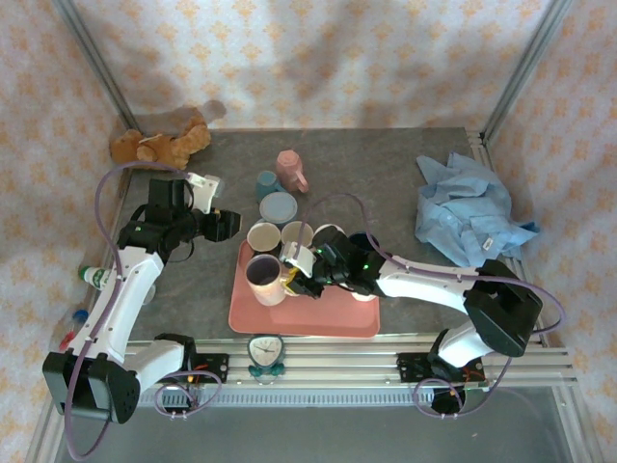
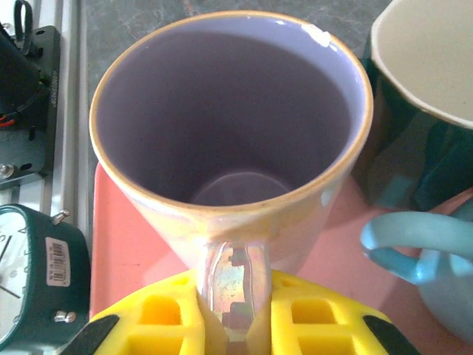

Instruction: Turn the mug right side up

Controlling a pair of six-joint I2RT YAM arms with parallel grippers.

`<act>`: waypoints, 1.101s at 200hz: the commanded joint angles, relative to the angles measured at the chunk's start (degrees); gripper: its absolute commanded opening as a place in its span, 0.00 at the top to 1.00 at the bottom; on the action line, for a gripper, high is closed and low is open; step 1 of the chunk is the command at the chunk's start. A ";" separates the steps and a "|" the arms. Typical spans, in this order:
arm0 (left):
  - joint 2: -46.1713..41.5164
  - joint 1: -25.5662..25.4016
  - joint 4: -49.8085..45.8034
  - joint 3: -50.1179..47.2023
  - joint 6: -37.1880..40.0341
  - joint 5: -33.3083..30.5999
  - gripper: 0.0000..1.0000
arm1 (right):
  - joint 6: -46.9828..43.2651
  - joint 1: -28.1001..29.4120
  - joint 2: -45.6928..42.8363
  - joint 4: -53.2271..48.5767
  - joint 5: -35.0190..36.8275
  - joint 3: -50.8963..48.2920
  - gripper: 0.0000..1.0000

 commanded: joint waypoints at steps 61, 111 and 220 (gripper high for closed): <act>0.18 0.49 1.56 -0.69 -0.68 1.29 0.39 | 1.54 0.19 0.32 10.46 4.13 -1.52 1.00; 0.43 0.48 1.56 -0.64 -0.75 1.37 0.39 | -0.59 1.85 0.01 9.01 3.24 -0.92 1.00; 0.71 0.48 1.36 -0.63 -0.83 1.59 0.39 | 3.47 4.29 2.09 12.90 7.77 -1.50 1.00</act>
